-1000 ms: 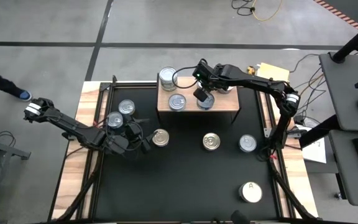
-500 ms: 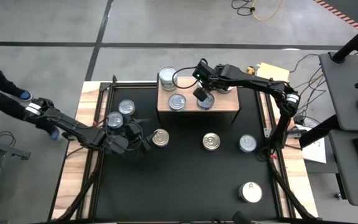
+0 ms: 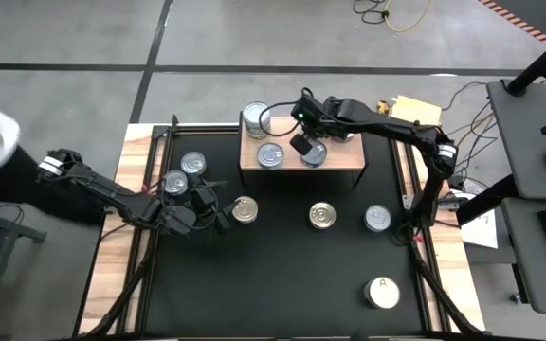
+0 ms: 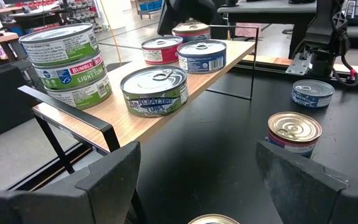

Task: Stack canned seafood by type on shelf
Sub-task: Adjust the red tuna can on the shelf, then adjust the green tuna can on the shelf

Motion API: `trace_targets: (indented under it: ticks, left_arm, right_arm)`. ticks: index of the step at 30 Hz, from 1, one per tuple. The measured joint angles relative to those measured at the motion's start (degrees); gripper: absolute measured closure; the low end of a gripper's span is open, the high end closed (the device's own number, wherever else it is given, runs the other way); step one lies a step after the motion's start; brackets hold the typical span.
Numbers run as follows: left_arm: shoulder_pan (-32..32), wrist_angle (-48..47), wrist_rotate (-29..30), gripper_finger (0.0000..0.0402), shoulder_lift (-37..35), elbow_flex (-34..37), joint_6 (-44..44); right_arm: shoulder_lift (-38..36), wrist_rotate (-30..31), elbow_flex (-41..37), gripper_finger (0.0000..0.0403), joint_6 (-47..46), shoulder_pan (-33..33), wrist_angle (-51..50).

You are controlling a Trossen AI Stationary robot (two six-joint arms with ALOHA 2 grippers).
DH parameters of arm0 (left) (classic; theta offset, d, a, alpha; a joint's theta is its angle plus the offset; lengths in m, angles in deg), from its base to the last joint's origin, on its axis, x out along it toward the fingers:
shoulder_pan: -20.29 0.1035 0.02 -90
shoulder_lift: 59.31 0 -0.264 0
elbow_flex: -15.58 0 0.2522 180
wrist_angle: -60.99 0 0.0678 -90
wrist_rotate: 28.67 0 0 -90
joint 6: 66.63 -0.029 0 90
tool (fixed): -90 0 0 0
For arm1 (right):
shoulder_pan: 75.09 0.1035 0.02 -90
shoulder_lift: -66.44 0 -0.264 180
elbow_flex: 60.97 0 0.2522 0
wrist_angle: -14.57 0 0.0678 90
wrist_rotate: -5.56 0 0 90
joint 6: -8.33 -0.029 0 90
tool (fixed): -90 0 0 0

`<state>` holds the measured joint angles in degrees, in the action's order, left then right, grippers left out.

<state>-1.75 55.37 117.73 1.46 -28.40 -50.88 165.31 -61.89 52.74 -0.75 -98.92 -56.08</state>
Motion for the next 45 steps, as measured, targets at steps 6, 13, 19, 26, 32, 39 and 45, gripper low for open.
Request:
trace_targets:
  ticks: [6,13,19,26,32,39,45]
  left_arm:
    - [0.00,0.00,0.00,0.0099,0.00,-0.01,0.00]
    - [0.01,0.00,0.00,0.0099,0.00,0.00,0.00]
    - [0.01,0.00,0.00,0.0099,0.00,-0.02,-0.02]
    - [0.01,0.00,-0.02,0.0099,0.00,-0.02,-0.08]
    - [0.01,0.00,-0.02,0.0099,0.00,-0.01,-0.05]
    - [0.00,0.02,-0.04,0.0099,0.00,-0.02,-0.02]
    - [0.02,0.26,-0.05,0.0099,0.00,-0.02,0.19]
  right_arm:
    - [-0.09,-3.39,0.68,0.0393,0.15,3.69,2.08]
    - [-0.09,-9.31,0.65,0.0393,2.51,8.21,7.97]
    - [-0.09,-12.09,0.35,0.0393,3.93,11.51,11.45]
    - [-0.09,-12.14,-1.54,0.0393,5.19,14.13,16.30]
    - [-0.09,-12.26,-5.15,0.0394,6.18,14.47,22.72]
    - [-0.09,-12.07,-8.38,0.0394,6.36,14.07,26.11]
    - [-0.09,-12.04,-10.57,0.0394,7.23,14.05,29.58]
